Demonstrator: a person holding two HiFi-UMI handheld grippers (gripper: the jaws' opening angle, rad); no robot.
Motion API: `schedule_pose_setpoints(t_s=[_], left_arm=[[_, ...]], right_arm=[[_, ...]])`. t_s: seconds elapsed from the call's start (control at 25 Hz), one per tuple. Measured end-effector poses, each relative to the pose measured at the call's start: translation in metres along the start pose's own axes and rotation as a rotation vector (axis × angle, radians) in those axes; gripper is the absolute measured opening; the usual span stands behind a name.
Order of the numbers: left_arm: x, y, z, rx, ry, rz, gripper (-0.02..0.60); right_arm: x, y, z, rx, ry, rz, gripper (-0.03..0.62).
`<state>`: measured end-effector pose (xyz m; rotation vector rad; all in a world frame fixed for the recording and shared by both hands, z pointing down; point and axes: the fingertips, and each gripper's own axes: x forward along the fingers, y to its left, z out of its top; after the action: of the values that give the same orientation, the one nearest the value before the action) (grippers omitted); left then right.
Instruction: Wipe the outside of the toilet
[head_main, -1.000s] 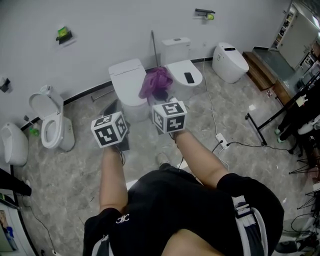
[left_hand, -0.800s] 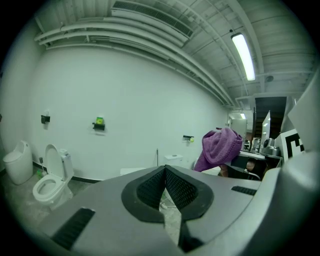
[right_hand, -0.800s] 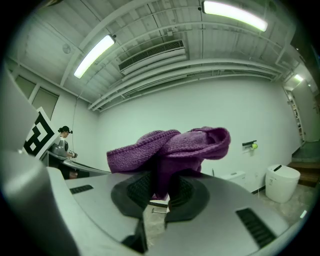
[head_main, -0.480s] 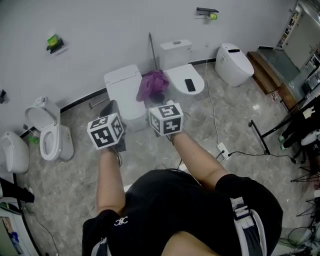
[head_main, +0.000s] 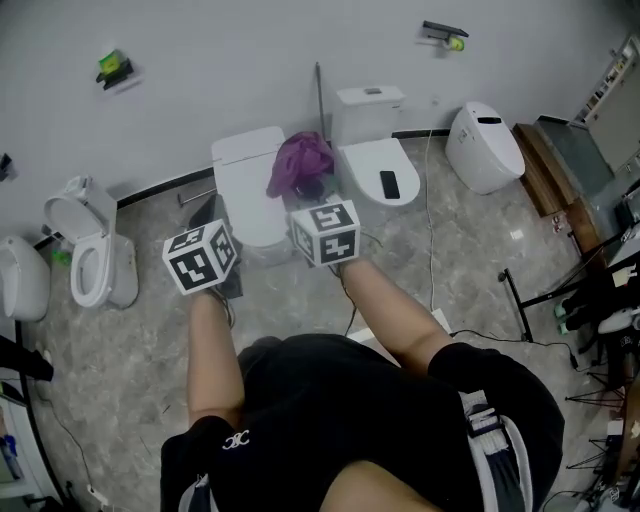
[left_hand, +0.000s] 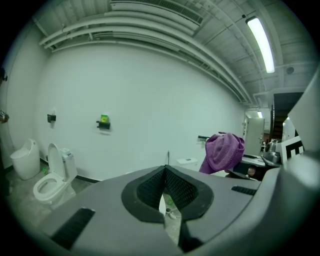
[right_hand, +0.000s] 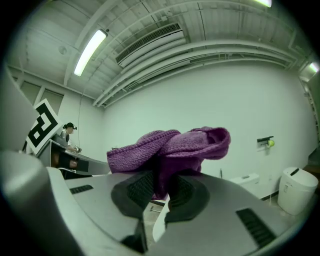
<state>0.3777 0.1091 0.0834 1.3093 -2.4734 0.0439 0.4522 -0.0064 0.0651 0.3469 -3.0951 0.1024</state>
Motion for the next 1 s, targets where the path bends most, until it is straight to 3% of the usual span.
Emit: schedule_pose_setpoints(t_s=[0.36,0.6,1.0], left_arm=[[0.047,0.041,-0.008,-0.016,0.04,0.056,0.009],[0.094,0.074,-0.003,-0.027,0.062,0.059,0.009],[0.191,0.177,0.008,-0.074,0.101,0.062,0.009]], right_arm=[[0.066,0.002,-0.024,0.019,0.022,0.088,0.048],[0.123,-0.007,-0.036,0.011,0.057,0.085,0.048],[0.255,0.007,-0.054,-0.013,0.064,0.134,0.048]])
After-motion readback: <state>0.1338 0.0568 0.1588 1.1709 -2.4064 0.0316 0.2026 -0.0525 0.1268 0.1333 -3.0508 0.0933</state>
